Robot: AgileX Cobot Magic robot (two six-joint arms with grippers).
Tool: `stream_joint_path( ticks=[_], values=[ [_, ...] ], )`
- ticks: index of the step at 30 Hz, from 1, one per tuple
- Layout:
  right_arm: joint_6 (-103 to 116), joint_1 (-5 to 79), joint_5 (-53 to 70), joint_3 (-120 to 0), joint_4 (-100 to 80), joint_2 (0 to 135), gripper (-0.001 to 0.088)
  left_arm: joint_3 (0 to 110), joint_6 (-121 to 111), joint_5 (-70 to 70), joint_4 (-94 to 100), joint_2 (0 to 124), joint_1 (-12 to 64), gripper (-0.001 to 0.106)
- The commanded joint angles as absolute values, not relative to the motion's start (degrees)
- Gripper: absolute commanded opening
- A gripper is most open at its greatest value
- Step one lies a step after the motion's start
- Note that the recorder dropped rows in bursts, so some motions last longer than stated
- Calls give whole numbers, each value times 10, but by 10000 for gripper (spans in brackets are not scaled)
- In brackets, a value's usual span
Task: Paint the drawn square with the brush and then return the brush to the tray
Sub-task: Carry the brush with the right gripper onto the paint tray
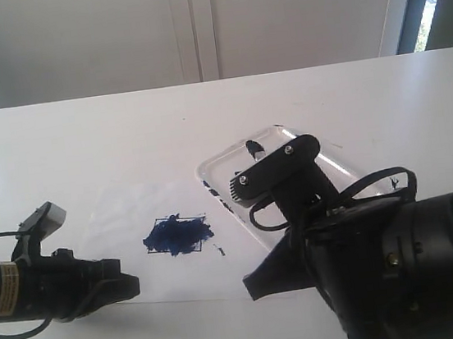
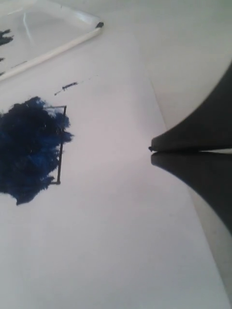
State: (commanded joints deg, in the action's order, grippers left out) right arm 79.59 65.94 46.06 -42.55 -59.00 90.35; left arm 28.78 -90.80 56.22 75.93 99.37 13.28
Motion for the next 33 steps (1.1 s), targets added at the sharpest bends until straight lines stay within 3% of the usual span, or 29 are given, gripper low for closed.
stream_joint_path(
  ticks=[11, 23, 26, 33],
  values=[
    [798, 598, 386, -425, -608, 981, 0, 288, -863, 599, 736, 993, 133, 0],
    [867, 594, 388, -425, -644, 1001, 3, 288, -839, 631, 746, 993, 91, 0],
    [878, 594, 388, -425, -661, 1001, 87, 288, -837, 653, 755, 993, 70, 0],
    [878, 594, 387, -425, -675, 1001, 450, 287, -819, 694, 785, 985, 29, 0]
  ],
)
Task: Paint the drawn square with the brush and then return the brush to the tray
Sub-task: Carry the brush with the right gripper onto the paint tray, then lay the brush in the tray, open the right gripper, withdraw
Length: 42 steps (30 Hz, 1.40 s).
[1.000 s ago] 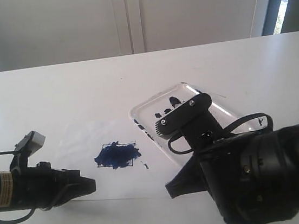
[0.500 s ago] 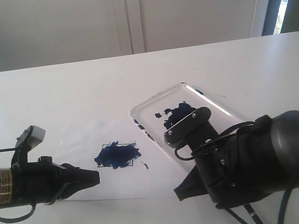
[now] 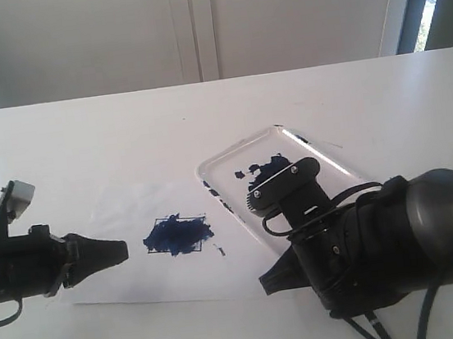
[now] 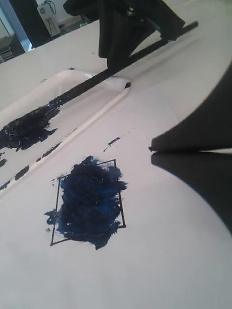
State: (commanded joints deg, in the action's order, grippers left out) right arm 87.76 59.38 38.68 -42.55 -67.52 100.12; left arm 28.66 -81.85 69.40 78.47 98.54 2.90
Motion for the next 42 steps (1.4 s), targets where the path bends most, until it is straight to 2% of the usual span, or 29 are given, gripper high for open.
stream_joint_path(
  ticks=[2, 5, 14, 20, 28, 35, 42],
  values=[
    [878, 594, 387, -425, -676, 1001, 492, 287, -816, 694, 789, 970, 23, 0],
    [878, 596, 386, -425, -677, 991, 491, 287, -812, 693, 797, 933, 13, 0],
    [878, 649, 404, -425, -716, 852, 381, 284, -863, 619, 831, 792, 12, 0],
    [878, 700, 426, -425, -725, 728, 253, 273, -910, 580, 849, 688, 12, 0],
    [866, 763, 414, -425, -720, 600, 9, 249, -992, 556, 875, 553, 12, 0],
    [809, 823, 387, -420, -720, 545, 0, 227, -1064, 521, 913, 442, 12, 0],
    [849, 858, 387, -343, -725, 470, 0, 195, -1137, 485, 958, 339, 12, 0]
  ],
)
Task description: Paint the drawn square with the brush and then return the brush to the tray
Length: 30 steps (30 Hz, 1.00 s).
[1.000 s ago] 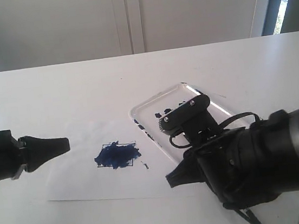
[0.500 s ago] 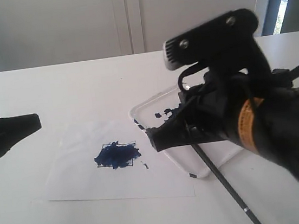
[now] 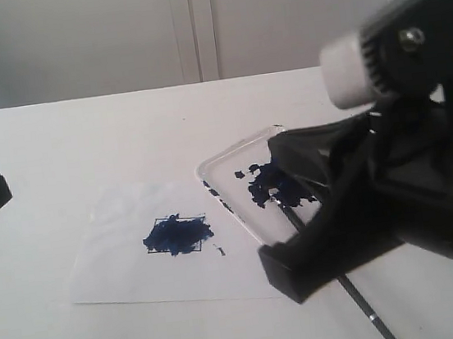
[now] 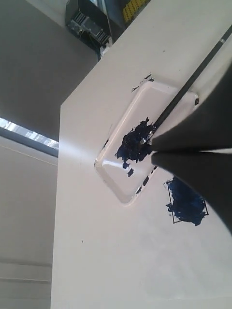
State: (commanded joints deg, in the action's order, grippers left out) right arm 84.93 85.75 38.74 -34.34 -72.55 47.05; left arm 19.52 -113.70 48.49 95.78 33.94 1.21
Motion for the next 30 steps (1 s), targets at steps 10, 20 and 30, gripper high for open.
stream_joint_path(
  ticks=[10, 20, 30],
  values=[
    [1027, 869, 331, -234, -880, 319, 0, 133, -1210, 454, 983, 201, 12, 0],
    [1122, 869, 331, -159, -971, 264, 0, 42, -1210, 471, 952, 131, 12, 0],
    [1198, 869, 322, -85, -999, 264, 0, 0, -1210, 474, 966, 125, 12, 0]
  ],
)
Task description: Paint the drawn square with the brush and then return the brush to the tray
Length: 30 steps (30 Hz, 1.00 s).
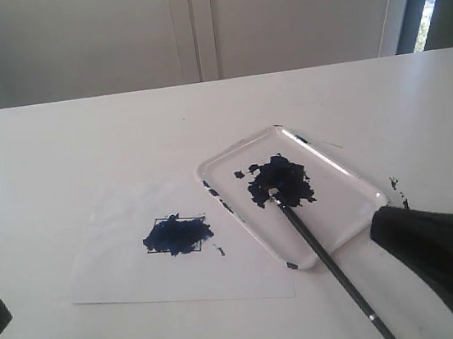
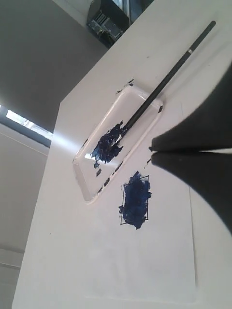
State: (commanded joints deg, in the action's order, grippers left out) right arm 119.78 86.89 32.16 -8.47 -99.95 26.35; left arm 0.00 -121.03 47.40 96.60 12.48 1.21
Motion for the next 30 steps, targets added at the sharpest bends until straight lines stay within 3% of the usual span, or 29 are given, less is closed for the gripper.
stream_joint_path(
  ticks=[30],
  values=[
    [1198, 869, 247, -22, -999, 264, 0, 0, -1210, 505, 983, 125, 13, 0]
  ],
)
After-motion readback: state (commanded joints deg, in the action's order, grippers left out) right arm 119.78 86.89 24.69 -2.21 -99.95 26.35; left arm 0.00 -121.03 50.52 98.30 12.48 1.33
